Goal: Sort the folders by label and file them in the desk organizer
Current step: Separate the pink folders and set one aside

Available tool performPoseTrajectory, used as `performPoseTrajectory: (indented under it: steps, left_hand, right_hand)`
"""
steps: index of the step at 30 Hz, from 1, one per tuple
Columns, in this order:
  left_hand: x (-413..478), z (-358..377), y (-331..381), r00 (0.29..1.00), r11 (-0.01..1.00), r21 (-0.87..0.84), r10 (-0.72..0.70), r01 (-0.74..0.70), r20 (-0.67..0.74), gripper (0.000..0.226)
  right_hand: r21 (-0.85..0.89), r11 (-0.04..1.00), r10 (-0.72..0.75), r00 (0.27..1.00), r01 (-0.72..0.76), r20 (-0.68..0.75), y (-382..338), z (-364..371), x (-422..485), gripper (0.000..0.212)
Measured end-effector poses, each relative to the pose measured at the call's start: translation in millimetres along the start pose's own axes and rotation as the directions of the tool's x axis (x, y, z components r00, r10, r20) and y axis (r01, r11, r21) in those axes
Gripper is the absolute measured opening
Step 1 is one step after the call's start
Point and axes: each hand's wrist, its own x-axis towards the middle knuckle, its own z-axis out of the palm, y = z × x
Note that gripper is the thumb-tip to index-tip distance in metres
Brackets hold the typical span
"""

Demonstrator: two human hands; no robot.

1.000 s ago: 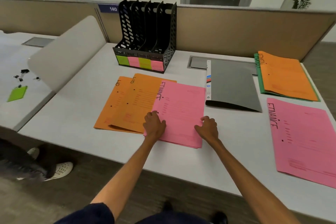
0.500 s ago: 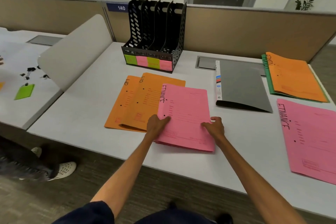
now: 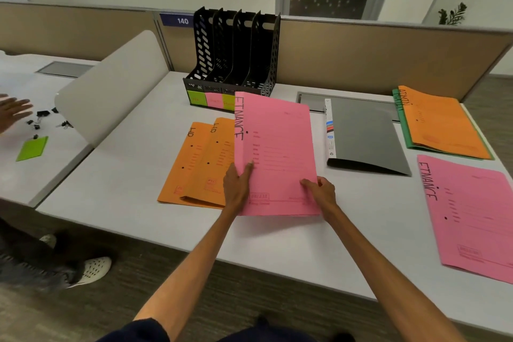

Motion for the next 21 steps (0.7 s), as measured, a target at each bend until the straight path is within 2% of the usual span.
performPoseTrajectory:
  steps: [4, 11, 17, 21]
  left_hand:
    - [3, 8, 10, 0.999, 0.999, -0.039, 0.009, -0.011, -0.044, 0.034]
    - [5, 22, 11, 1.0, 0.996, -0.086, 0.002, -0.004, -0.029, 0.021]
    - [0, 38, 20, 1.0, 0.996, -0.092, 0.012, -0.01, 0.021, 0.03]
    - [-2, 54, 24, 0.998, 0.997, -0.081, 0.009, -0.004, 0.054, 0.021]
  right_hand:
    - [0.065, 0.998, -0.026, 1.0, 0.025, 0.009, -8, -5, 2, 0.057]
    - [0.125, 0.988, -0.08, 0.994, 0.088, -0.074, -18, -23, 5, 0.053]
    - [0.158, 0.98, -0.1, 0.984, 0.123, -0.146, -21, -40, 2, 0.052]
    - [0.177, 0.976, -0.093, 0.977, 0.128, -0.191, -17, -55, 0, 0.051]
